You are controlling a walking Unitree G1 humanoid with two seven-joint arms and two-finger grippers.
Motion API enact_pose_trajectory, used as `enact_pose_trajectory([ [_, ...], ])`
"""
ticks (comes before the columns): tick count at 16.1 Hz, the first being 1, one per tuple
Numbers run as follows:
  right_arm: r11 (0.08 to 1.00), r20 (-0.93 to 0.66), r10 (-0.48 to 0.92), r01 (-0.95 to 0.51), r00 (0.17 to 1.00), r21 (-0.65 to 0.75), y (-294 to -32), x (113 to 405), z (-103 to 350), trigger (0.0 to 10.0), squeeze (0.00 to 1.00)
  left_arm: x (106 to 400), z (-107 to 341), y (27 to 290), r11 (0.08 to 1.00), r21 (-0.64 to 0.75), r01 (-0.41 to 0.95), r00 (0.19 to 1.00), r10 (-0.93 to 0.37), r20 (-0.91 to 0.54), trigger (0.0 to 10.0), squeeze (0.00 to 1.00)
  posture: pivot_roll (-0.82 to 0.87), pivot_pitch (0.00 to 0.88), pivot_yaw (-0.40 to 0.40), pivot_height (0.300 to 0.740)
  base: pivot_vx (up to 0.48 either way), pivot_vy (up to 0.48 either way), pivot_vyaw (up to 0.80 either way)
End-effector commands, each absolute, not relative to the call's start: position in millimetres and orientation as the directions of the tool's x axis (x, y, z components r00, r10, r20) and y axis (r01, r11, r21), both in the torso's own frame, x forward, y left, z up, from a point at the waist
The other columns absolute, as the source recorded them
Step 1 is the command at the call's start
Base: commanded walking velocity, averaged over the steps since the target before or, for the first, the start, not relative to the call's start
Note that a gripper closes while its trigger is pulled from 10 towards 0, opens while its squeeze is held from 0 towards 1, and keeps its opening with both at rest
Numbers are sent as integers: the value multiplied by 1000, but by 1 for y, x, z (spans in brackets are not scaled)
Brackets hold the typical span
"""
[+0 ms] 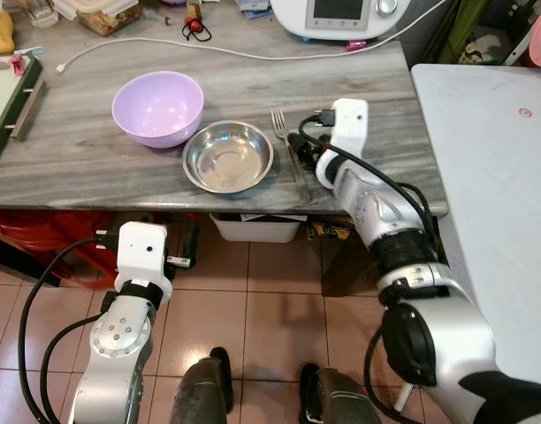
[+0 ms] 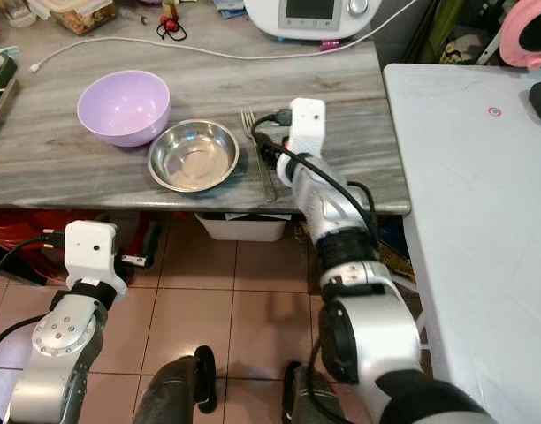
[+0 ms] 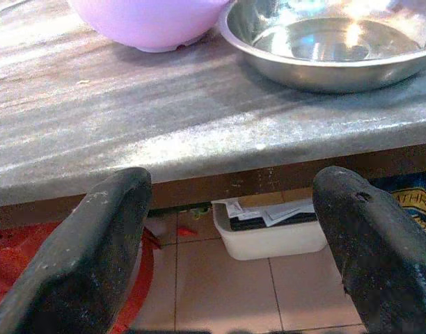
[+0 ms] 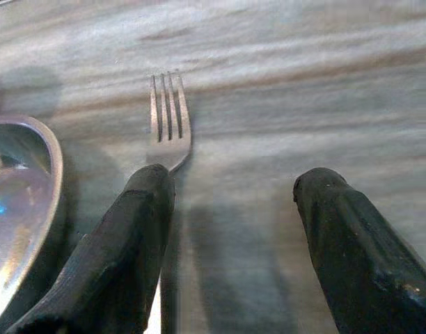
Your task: Setting the table
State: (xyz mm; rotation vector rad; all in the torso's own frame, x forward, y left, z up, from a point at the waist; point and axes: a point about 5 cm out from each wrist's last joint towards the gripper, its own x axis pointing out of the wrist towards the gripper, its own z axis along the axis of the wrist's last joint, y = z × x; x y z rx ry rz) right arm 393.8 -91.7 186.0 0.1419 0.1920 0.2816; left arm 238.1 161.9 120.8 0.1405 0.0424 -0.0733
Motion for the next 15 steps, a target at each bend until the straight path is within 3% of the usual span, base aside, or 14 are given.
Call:
enact_pose_trajectory([
  [1, 953, -158, 291, -272, 944, 132, -91, 391, 190, 10000, 0, 237, 116, 164, 989, 136, 64, 996, -56, -63, 10000, 0, 95, 200, 22, 740, 0, 0, 0],
  [6, 947, -216, 315, -323, 924, 2, -97, 364, 171, 10000, 0, 236, 116, 165, 989, 135, 54, 997, -46, -62, 10000, 0, 91, 201, 14, 740, 0, 0, 0],
  [11, 928, -292, 356, -372, 888, 0, -94, 345, 155, 10000, 0, 236, 115, 164, 990, 131, 55, 997, -47, -63, 10000, 0, 88, 202, 13, 740, 0, 0, 0],
  [15, 948, -319, 308, -316, 896, 29, -100, 344, 149, 10000, 0, 235, 114, 165, 990, 130, 55, 997, -47, -64, 10000, 0, 93, 205, 15, 740, 0, 0, 0],
])
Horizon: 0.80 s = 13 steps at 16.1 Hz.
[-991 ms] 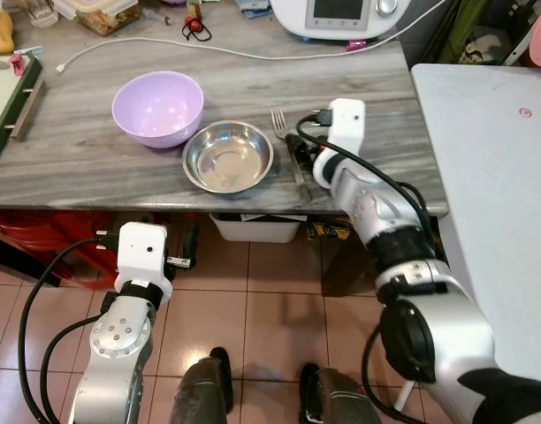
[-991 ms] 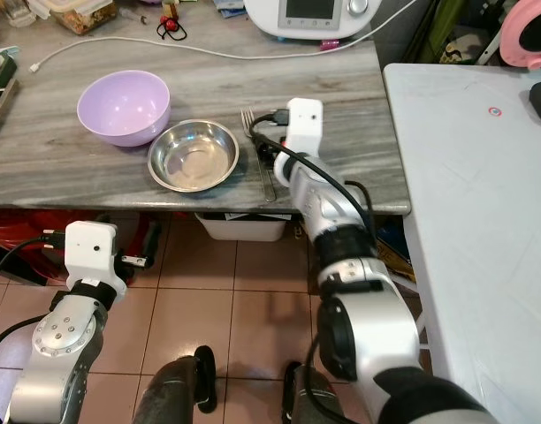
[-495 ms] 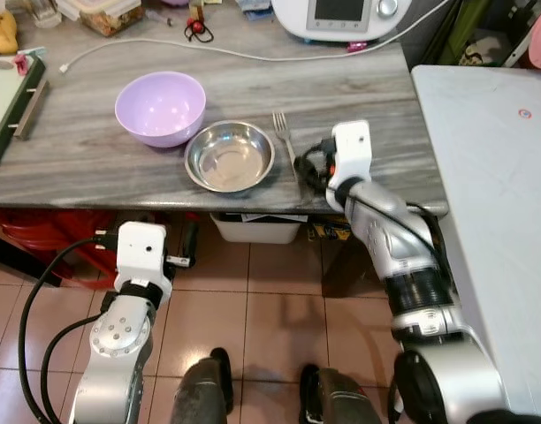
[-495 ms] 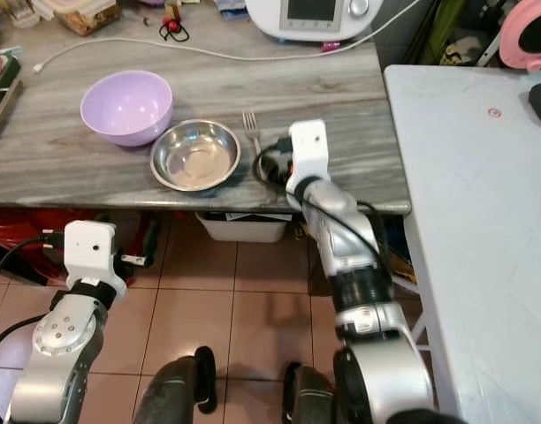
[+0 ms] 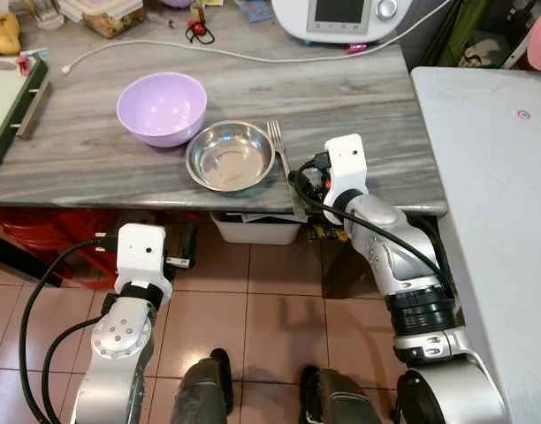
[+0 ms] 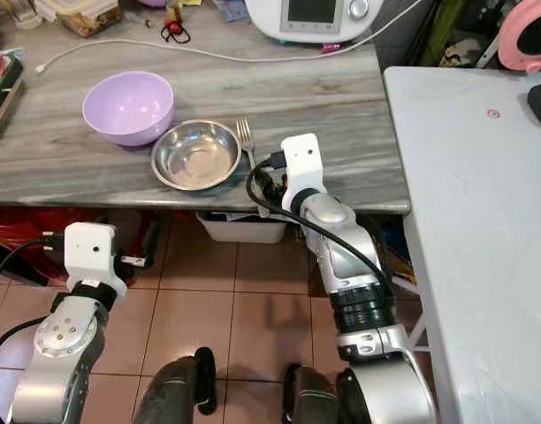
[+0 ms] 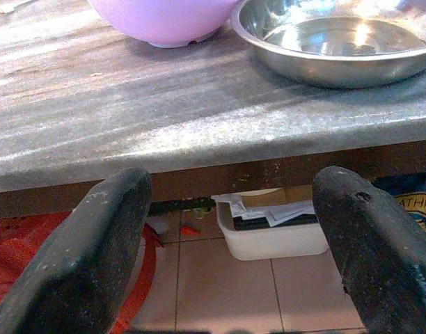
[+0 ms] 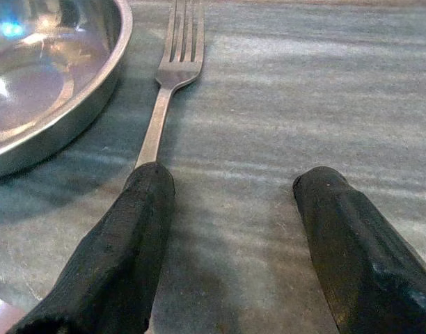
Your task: Setting the table
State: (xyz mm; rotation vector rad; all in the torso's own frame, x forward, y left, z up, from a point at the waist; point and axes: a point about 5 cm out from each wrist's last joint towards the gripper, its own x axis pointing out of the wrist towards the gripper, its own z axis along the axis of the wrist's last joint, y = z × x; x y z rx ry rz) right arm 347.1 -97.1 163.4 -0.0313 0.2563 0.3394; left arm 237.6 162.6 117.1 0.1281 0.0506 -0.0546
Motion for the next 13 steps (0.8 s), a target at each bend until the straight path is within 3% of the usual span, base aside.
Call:
enact_pose_trajectory([
  [1, 955, -315, 289, -293, 904, 34, -102, 347, 151, 10000, 0, 235, 115, 166, 990, 132, 54, 997, -46, -65, 10000, 0, 95, 205, 17, 740, 0, 0, 0],
  [13, 990, -294, 115, -86, 949, 112, -106, 370, 159, 10000, 0, 236, 117, 168, 989, 142, 50, 997, -42, -58, 10000, 0, 116, 196, 21, 740, 0, 0, 0],
])
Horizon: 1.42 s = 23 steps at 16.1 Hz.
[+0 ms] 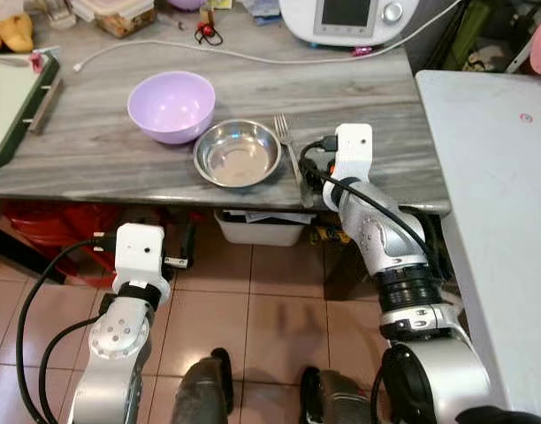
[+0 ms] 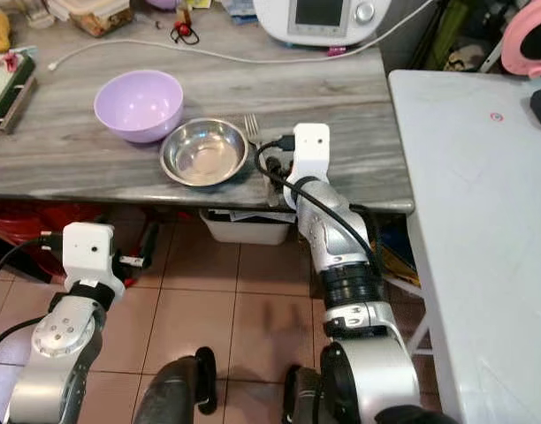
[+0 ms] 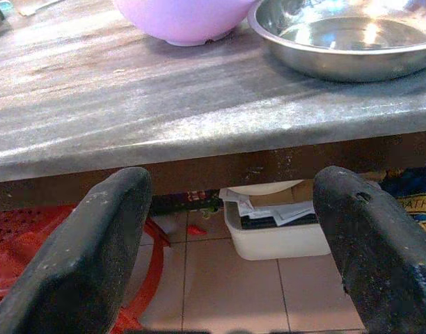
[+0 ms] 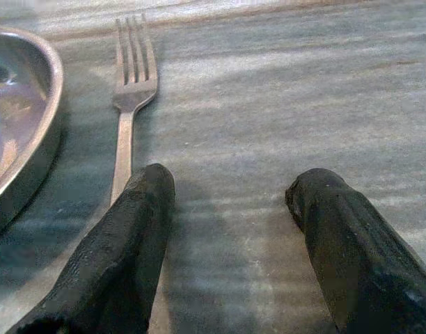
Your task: Setting the table
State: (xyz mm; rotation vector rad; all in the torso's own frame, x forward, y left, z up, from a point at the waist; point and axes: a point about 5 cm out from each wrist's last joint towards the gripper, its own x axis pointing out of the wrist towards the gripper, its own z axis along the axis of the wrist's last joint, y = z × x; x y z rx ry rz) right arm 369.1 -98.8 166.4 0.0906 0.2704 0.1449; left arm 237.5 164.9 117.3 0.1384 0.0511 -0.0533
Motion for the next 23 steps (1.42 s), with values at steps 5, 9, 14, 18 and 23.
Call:
enact_pose_trajectory([
  [5, 998, -224, 22, -8, 974, 64, -118, 374, 169, 10000, 0, 236, 117, 169, 989, 144, 45, 998, -38, -55, 10000, 0, 116, 191, 20, 740, 0, 0, 0],
  [9, 998, -106, -45, 40, 993, -54, -130, 357, 173, 10000, 0, 239, 119, 171, 991, 128, 28, 999, -23, -41, 10000, 0, 112, 157, 17, 740, 0, 0, 0],
  [14, 978, 49, -109, 116, 993, -176, -158, 315, 170, 10000, 0, 241, 118, 172, 994, 106, 3, 1000, 0, -30, 10000, 0, 81, 113, 9, 740, 0, 0, 0],
  [18, 985, -5, 92, -91, 996, -147, -146, 282, 144, 10000, 0, 243, 112, 172, 996, 92, 7, 999, -3, -44, 10000, 0, 55, 89, 17, 740, 0, 0, 0],
  [23, 971, -159, 195, -214, 968, -110, -137, 270, 116, 10000, 0, 250, 113, 166, 997, 80, 17, 1000, -15, -27, 10000, 0, 50, 83, 2, 740, 0, 0, 0],
])
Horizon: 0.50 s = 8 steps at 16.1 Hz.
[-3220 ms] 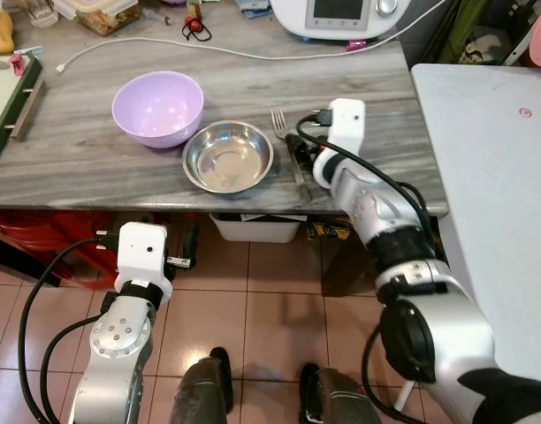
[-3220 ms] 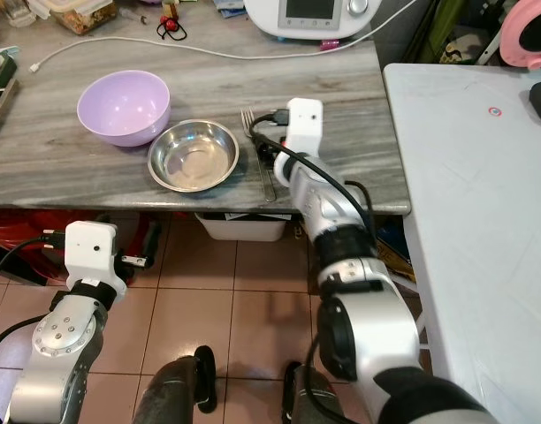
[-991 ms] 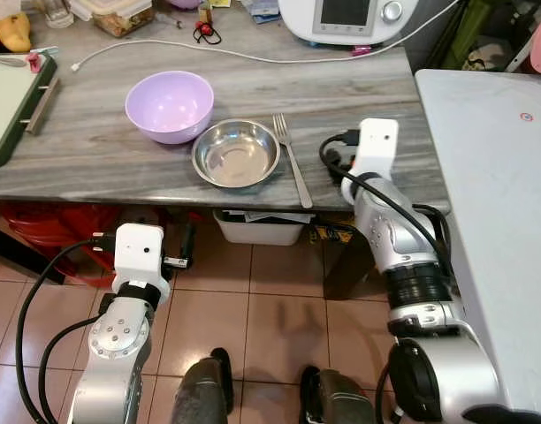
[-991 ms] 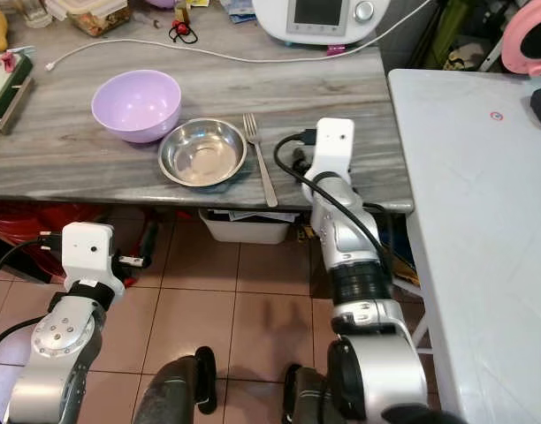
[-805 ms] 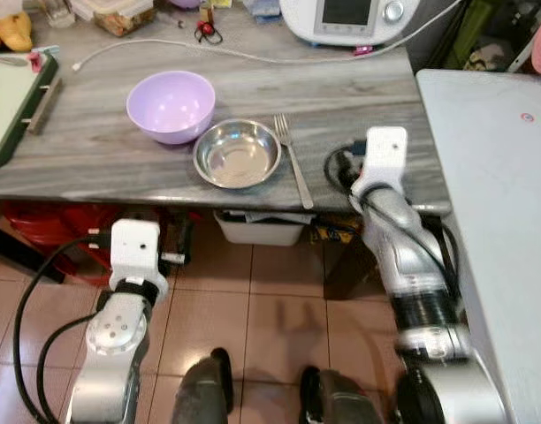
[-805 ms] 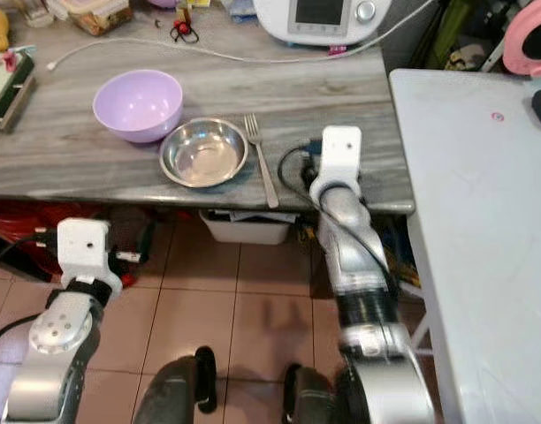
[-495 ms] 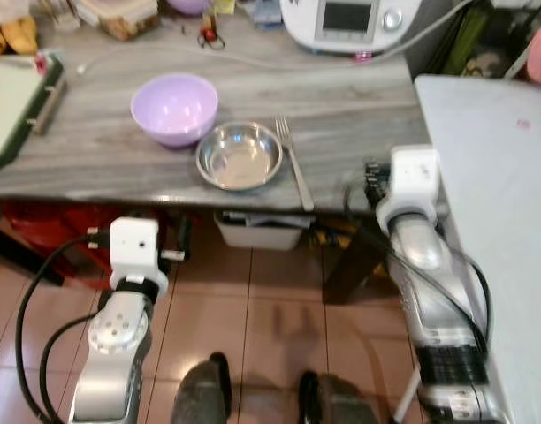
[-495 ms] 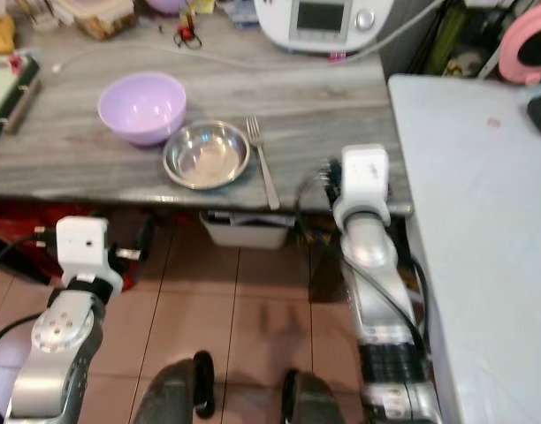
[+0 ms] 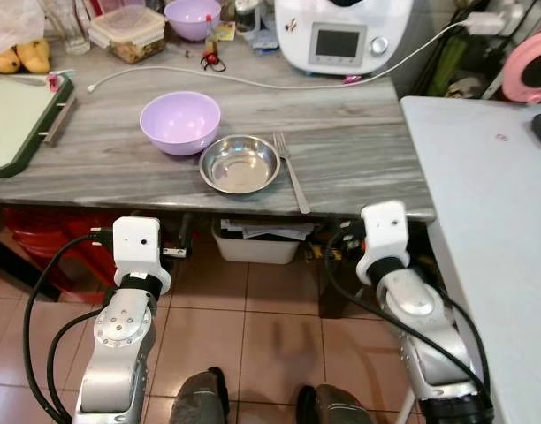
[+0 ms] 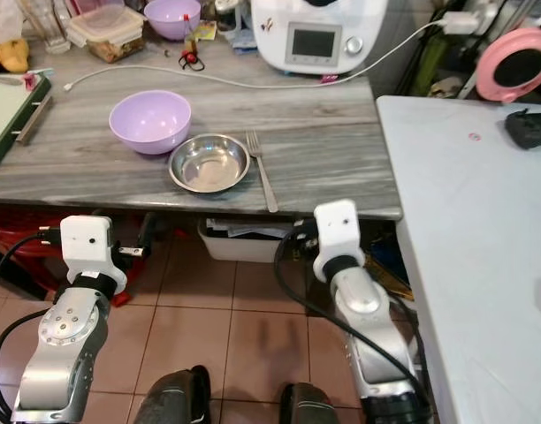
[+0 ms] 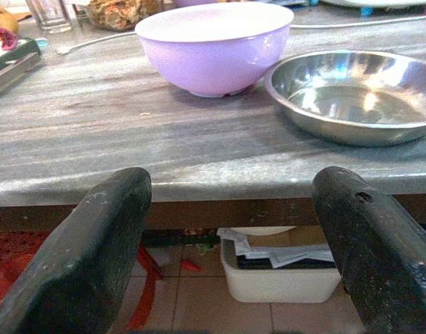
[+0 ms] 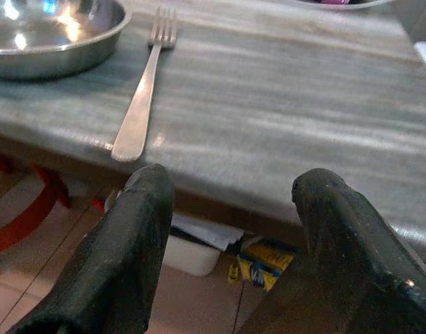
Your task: Setting the table
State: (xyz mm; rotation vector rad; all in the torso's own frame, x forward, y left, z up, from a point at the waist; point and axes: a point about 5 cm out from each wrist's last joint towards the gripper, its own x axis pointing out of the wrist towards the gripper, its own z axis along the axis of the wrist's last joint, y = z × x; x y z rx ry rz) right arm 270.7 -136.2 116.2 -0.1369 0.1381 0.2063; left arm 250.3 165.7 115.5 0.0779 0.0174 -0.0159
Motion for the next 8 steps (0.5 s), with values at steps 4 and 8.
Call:
enact_pose_trajectory([
  [4, 958, -236, 232, -263, 944, -112, -133, 270, 102, 10000, 0, 249, 109, 165, 997, 71, 21, 999, -18, -35, 10000, 0, 52, 96, -2, 740, 0, 0, 0],
  [8, 957, -237, 233, -266, 943, -115, -135, 282, 103, 10000, 0, 250, 109, 164, 997, 70, 28, 999, -26, -40, 10000, 0, 50, 107, 5, 740, 0, 0, 0],
])
